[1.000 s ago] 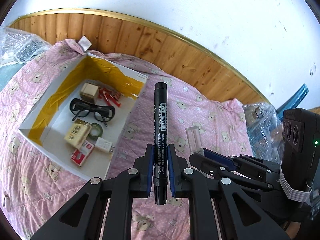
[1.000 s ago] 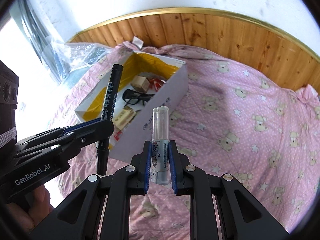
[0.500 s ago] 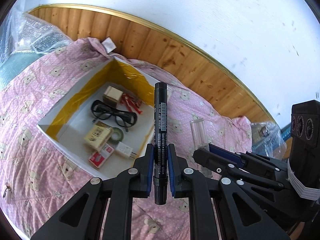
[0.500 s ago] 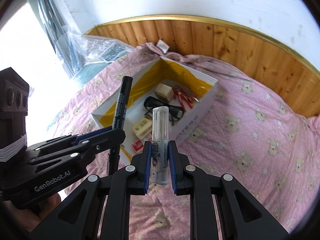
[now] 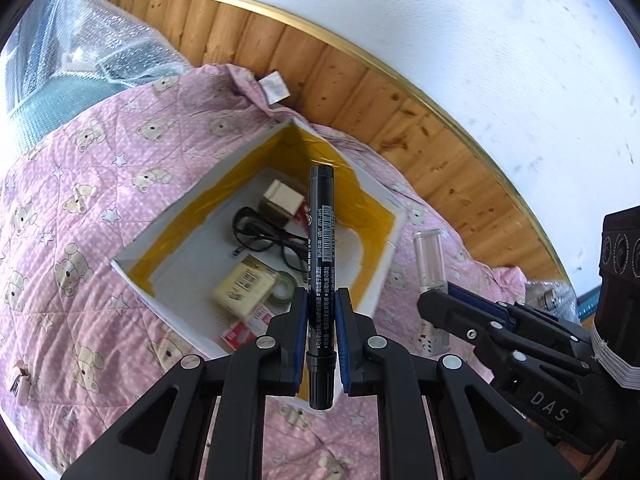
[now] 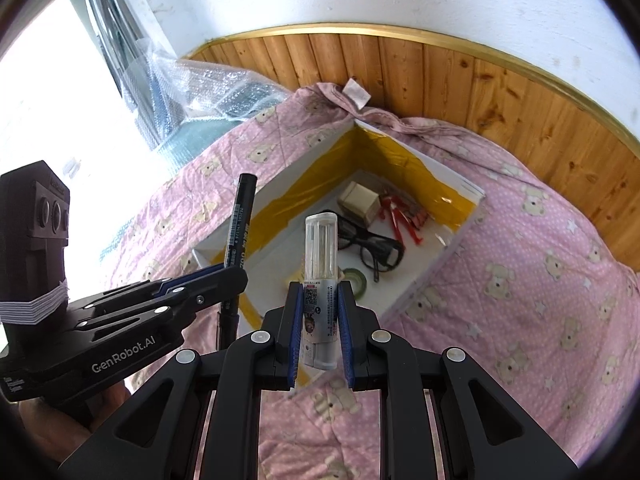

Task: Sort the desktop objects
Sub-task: 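Carry the marker and clear tube in both tools over the yellow-taped box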

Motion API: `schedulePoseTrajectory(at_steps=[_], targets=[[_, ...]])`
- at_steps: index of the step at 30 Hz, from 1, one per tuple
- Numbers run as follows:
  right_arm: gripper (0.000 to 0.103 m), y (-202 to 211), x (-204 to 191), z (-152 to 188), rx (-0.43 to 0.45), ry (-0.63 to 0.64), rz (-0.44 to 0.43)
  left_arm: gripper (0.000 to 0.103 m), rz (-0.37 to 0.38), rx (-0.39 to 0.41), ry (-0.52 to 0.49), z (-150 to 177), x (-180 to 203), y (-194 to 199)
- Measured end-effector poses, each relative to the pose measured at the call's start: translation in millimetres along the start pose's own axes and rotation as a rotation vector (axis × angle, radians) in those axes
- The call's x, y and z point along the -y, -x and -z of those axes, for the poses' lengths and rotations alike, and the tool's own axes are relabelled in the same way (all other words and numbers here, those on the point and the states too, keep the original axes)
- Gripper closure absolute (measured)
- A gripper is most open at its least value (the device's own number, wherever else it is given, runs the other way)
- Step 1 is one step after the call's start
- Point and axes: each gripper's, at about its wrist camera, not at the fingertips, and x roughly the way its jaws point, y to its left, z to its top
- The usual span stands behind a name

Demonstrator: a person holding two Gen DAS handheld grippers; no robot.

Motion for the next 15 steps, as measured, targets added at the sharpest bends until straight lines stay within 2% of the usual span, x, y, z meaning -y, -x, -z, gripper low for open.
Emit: schedulePoseTrajectory(at_steps=[15], targets=[[0.085,-56,39,-53,-0.026,-0.061,0.026,0.089,-0.060,-0.052,0.040,-44,-41,-56]])
